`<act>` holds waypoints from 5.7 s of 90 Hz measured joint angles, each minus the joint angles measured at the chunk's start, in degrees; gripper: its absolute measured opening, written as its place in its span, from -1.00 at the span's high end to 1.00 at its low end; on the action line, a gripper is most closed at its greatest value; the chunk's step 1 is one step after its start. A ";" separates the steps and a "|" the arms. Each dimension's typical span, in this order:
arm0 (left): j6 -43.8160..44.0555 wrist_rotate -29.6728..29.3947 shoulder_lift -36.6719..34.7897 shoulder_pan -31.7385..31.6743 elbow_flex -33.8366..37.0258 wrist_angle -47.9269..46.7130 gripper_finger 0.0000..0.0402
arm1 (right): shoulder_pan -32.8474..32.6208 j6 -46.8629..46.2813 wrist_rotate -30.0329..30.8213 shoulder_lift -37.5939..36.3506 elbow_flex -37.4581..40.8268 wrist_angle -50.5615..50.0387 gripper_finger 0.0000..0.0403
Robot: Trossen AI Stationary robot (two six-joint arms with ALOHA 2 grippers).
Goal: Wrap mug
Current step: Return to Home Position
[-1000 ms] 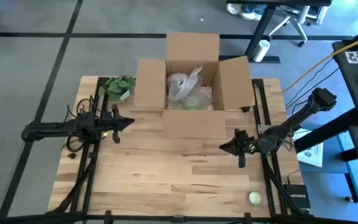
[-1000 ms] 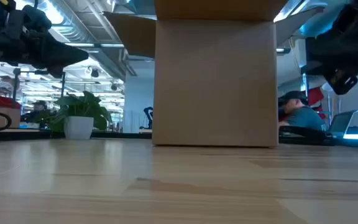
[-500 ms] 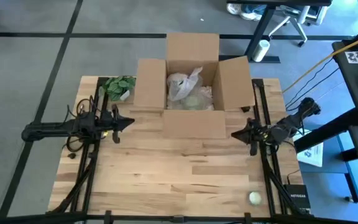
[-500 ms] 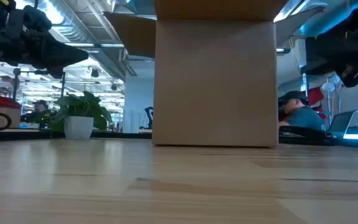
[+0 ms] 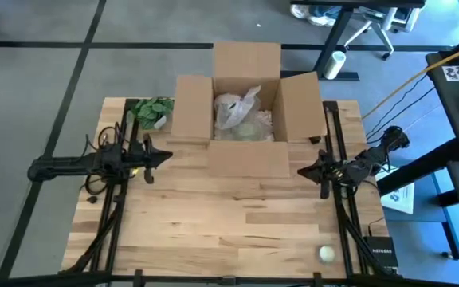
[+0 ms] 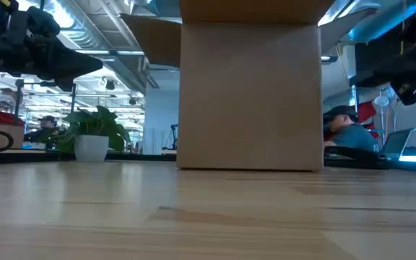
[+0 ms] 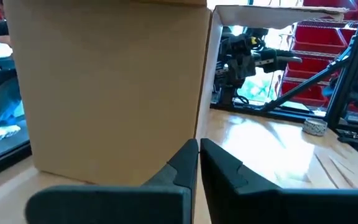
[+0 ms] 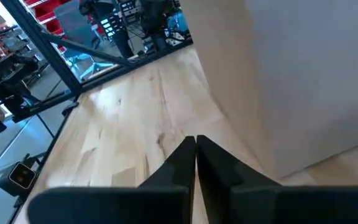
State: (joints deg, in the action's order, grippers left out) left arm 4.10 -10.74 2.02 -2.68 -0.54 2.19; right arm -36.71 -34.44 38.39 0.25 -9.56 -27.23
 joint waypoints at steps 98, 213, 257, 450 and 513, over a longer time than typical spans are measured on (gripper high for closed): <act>0.24 0.02 0.00 0.00 0.00 -0.02 1.00 | 0.09 3.48 14.53 0.00 3.13 6.28 1.00; -0.05 -1.07 0.00 -2.95 0.00 0.13 1.00 | 0.00 4.96 23.52 0.02 3.15 6.18 1.00; -0.03 -1.07 -0.01 -2.95 0.00 0.13 1.00 | 0.00 4.96 23.51 0.02 3.15 6.19 1.00; -0.03 -1.05 0.00 -2.95 0.01 0.15 1.00 | 0.00 4.95 23.50 0.04 3.19 6.19 1.00; -0.03 -1.05 -0.01 -2.95 0.01 0.14 1.00 | -0.01 4.97 23.50 0.04 3.19 6.19 1.00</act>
State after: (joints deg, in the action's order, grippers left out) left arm 4.08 -11.79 2.01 -5.63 -0.52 2.33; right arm -36.72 -29.47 61.89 0.30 -6.37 -21.04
